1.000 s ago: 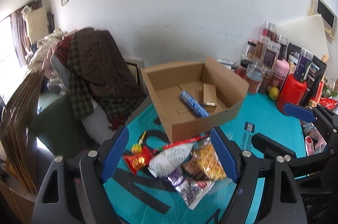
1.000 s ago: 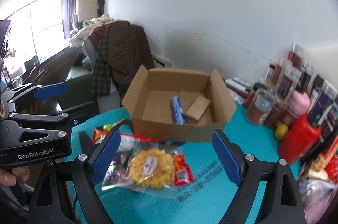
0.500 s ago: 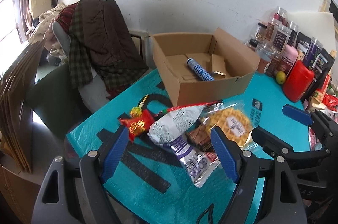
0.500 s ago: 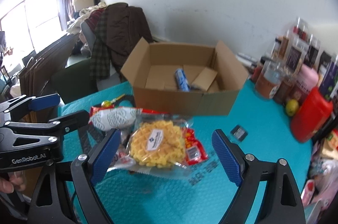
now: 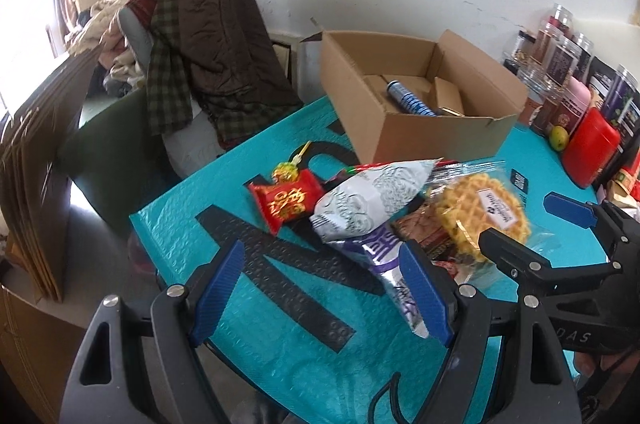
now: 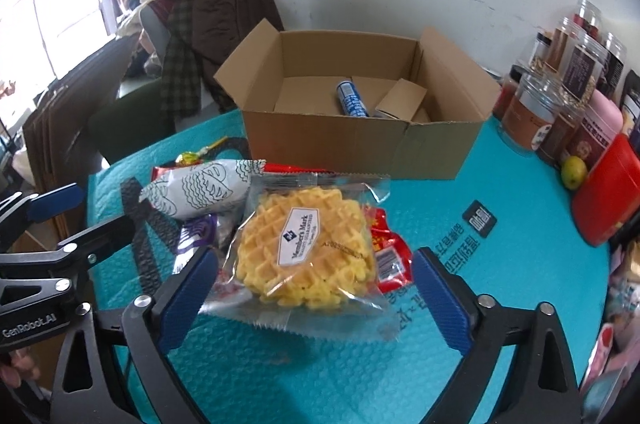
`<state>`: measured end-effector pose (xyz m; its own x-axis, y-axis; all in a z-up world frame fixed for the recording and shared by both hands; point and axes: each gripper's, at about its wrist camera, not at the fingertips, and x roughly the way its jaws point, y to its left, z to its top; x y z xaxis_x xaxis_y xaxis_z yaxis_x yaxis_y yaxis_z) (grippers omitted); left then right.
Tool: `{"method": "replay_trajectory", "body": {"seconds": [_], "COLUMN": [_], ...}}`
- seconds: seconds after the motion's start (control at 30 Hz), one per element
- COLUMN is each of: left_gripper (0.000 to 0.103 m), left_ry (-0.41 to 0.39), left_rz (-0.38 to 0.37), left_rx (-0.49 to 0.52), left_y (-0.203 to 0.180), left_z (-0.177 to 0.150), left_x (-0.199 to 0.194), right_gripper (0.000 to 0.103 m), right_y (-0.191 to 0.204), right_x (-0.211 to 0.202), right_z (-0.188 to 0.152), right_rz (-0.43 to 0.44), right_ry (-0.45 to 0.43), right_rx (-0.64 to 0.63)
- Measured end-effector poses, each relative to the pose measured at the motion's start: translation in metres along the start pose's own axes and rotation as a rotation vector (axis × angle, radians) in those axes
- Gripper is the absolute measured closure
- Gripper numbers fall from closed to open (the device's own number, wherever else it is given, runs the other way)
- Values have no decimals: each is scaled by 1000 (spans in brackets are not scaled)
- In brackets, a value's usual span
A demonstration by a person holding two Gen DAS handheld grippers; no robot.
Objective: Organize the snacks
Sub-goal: 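Grasp the GOZK chip bag with left tool while right tool grasps the waffle packet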
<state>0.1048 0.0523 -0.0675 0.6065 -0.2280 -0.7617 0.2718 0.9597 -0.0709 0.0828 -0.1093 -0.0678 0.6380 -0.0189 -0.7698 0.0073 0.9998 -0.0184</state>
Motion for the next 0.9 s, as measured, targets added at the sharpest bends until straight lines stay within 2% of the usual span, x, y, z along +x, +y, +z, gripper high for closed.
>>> {"method": "replay_trajectory", "body": {"seconds": [0.27,0.47,0.73,0.77,0.9], "left_gripper": [23,23,23,23,23], "left_ry": [42,75,113,104,109], "left_rz": [-13,-42,-55,-56,-72], "left_rx": [-35,-50,-23,-25,-42], "left_y": [8,6,-15,-16,-18], "left_z": [1,2,-1,-1,2], "left_x": [16,29,51,51,57], "right_gripper": [1,1,14,20,20], "right_y": [10,-3,-21,-24,-39], "right_x": [30,42,30,28,20], "right_z": [5,0,-17,-19,-28], "right_rz": [-62,-4,1,7,-4], "right_ry": [60,104,58,54,44], "right_rx": [-63,-17,9,17,63]}}
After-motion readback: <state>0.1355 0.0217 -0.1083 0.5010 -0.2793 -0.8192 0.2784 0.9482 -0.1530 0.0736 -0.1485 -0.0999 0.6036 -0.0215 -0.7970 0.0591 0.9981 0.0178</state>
